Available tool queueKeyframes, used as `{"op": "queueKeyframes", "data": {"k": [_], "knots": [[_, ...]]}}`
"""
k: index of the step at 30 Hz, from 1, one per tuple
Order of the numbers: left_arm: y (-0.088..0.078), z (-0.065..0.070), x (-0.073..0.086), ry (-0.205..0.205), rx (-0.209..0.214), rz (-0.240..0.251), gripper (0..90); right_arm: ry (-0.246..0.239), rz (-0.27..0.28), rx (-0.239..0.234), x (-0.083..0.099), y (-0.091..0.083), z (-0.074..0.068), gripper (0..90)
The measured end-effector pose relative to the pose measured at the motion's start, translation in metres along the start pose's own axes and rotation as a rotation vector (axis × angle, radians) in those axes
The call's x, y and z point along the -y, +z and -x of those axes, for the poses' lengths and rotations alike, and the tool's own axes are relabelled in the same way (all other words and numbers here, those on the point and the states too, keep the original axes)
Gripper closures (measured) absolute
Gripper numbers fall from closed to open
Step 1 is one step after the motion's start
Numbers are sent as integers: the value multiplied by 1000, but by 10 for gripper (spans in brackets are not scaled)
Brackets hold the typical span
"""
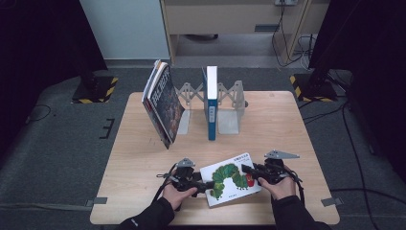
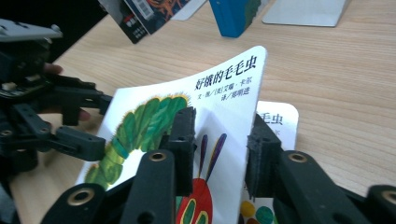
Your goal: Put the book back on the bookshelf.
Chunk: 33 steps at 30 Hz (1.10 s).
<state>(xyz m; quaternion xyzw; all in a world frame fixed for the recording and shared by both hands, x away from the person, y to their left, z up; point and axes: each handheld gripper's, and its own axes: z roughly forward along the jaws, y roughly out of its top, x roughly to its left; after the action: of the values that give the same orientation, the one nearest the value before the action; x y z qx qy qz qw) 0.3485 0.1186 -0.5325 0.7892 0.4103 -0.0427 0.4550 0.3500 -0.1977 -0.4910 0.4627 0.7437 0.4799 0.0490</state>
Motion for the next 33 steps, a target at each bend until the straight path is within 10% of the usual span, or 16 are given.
{"op": "queueKeyframes", "data": {"k": [13, 33], "knots": [[1, 2, 1, 27, -24, 7, 278, -76, -68, 141, 6, 10, 1, 459], [3, 2, 1, 23, -3, 7, 292, -6, -162, 162, 18, 21, 12, 357]]}}
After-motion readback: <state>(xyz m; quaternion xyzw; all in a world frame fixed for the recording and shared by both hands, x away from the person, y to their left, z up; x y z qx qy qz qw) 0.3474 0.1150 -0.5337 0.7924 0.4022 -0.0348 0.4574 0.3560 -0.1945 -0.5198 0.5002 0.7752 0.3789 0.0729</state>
